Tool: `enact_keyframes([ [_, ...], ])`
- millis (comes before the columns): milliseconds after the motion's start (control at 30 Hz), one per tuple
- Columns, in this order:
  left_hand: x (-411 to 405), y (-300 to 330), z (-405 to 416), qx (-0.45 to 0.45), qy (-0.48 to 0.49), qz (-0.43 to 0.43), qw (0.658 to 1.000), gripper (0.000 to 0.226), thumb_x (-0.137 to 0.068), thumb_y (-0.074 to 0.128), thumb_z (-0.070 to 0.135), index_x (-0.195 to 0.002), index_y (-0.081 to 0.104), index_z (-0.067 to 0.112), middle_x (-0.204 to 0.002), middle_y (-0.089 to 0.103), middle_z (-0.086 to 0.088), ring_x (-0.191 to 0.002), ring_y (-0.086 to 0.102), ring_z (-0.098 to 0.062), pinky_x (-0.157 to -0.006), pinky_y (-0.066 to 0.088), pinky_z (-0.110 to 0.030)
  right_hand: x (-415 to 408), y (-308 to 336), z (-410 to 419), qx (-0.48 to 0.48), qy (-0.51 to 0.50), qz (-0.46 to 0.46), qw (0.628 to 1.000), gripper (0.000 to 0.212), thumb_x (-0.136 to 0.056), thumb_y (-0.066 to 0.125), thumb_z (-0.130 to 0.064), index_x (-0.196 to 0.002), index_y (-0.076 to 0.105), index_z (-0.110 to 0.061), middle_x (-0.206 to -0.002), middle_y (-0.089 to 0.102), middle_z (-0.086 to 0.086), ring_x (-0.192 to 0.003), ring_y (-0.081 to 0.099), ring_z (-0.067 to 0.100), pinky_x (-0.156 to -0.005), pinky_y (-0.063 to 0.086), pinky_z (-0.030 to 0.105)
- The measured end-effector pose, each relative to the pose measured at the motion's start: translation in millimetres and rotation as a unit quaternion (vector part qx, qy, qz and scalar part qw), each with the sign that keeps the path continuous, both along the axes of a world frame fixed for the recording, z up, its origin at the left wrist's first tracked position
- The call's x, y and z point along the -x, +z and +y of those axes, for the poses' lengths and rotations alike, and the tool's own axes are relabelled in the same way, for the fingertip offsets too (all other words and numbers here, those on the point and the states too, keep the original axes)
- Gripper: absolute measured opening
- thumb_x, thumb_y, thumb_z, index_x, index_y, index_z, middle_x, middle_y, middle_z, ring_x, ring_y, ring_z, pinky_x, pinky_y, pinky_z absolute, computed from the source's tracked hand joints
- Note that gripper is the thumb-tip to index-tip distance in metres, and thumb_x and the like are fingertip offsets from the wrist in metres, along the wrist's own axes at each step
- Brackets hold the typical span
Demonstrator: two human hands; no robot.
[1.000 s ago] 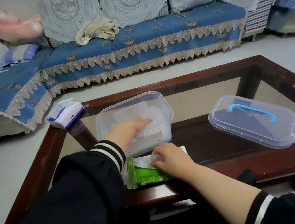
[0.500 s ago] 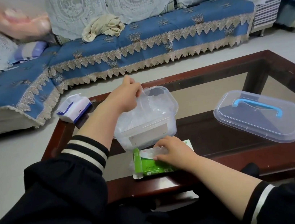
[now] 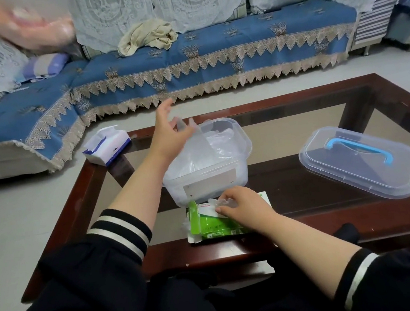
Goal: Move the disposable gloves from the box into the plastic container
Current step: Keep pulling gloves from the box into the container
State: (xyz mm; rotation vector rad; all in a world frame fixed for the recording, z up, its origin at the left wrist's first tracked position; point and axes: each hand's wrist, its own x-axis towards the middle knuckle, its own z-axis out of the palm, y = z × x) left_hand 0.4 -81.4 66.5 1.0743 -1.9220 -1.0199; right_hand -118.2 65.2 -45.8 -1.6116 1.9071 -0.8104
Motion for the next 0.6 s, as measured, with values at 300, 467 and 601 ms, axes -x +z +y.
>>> enact_keyframes([
  [300, -8.3, 26.4, 8.4, 0.129, 0.069, 0.02, 0.989, 0.046, -0.101, 0.037, 0.043, -0.133, 0.047, 0.011, -0.13, 0.05, 0.005, -0.117, 0.047, -0.003, -0.098, 0.036, -0.017, -1.1, 3.7, 0.9, -0.011, -0.005, -0.009, 1.0, 0.016, -0.085, 0.066, -0.036, -0.092, 0.067, -0.022, -0.098, 0.066, -0.003, -0.095, 0.057, 0.014, -0.075, 0.042, 0.028],
  [467, -30.3, -21.1, 53.2, 0.192, -0.039, -0.098, 0.976, 0.011, -0.091, 0.064, 0.025, -0.1, 0.062, 0.019, -0.089, 0.064, 0.006, -0.077, 0.057, 0.002, -0.071, 0.044, -0.01, 0.0, 5.2, 1.3, -0.012, -0.012, -0.031, 0.999, 0.017, -0.088, 0.065, -0.035, -0.087, 0.067, -0.018, -0.094, 0.065, -0.001, -0.09, 0.054, 0.013, -0.073, 0.04, 0.028],
  [601, -37.9, -79.5, 84.0, -0.04, -0.115, -0.24, 0.963, 0.063, -0.074, 0.08, 0.039, -0.129, 0.048, 0.036, -0.121, 0.06, 0.018, -0.104, 0.057, 0.002, -0.091, 0.04, -0.018, 0.0, 5.8, 1.2, -0.009, -0.041, -0.075, 0.996, 0.021, -0.089, 0.064, -0.032, -0.069, 0.058, -0.028, -0.07, 0.055, -0.012, -0.074, 0.053, 0.005, -0.069, 0.048, 0.029],
])
